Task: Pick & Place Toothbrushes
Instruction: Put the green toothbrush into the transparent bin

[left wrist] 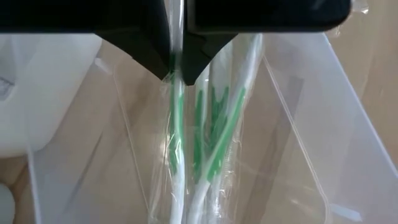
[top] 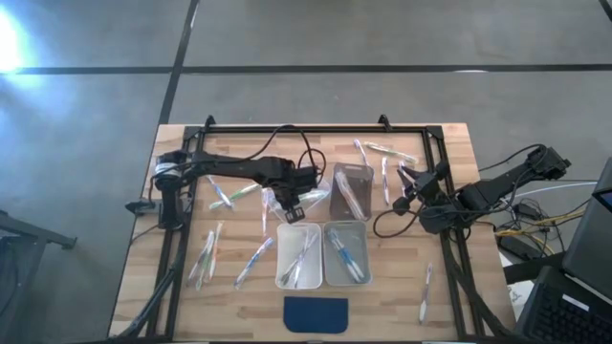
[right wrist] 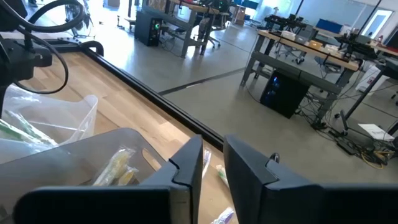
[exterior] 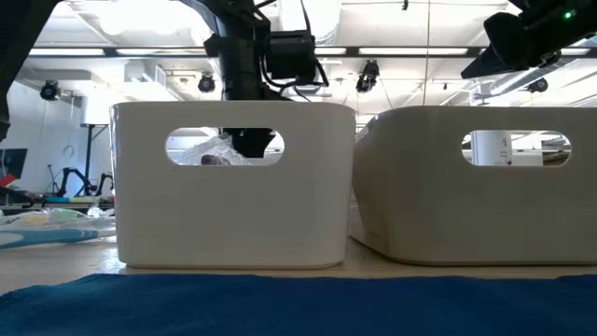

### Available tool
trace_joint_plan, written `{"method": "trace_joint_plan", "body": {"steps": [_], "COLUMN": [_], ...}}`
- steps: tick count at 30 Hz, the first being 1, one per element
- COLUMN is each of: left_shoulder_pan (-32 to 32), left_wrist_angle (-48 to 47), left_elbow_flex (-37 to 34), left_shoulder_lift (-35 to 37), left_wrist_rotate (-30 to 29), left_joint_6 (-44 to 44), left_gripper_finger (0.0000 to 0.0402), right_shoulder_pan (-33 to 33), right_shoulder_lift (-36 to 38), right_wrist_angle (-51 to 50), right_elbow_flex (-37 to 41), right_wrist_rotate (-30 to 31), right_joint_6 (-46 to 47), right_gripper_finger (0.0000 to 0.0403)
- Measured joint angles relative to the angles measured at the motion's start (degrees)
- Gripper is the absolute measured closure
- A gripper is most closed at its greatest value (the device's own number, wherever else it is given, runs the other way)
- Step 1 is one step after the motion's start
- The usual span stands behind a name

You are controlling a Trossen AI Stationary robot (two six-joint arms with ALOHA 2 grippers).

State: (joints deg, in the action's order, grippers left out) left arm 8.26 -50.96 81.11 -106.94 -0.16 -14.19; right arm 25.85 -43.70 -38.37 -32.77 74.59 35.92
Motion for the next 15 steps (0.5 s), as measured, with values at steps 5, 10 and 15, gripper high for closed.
{"method": "trace_joint_plan", "body": {"steps": [5, 10, 15], "left_shoulder_pan": [-0.04, -0.4, -0.82], "left_wrist_angle": [-0.3, -0.42, -0.63], "left_elbow_flex": [1.63, 3.34, 4.96], "left_shoulder_lift": [0.16, 0.16, 0.16], "left_wrist_rotate": [-0.03, -1.24, -1.98], "left_joint_6": [-2.62, -3.53, -2.81], "left_gripper_finger": [0.0383, 0.0383, 0.0383], "right_shoulder_pan": [0.0, 0.0, 0.0], "right_shoulder_lift": [0.0, 0.0, 0.0], "right_wrist_angle": [0.0, 0.0, -0.04], "right_elbow_flex": [0.0, 0.0, 0.0], "right_wrist_rotate": [0.0, 0.0, 0.0], "right_joint_6": [0.0, 0.0, 0.01], "right_gripper_finger": [0.0357, 0.0357, 0.0344]}}
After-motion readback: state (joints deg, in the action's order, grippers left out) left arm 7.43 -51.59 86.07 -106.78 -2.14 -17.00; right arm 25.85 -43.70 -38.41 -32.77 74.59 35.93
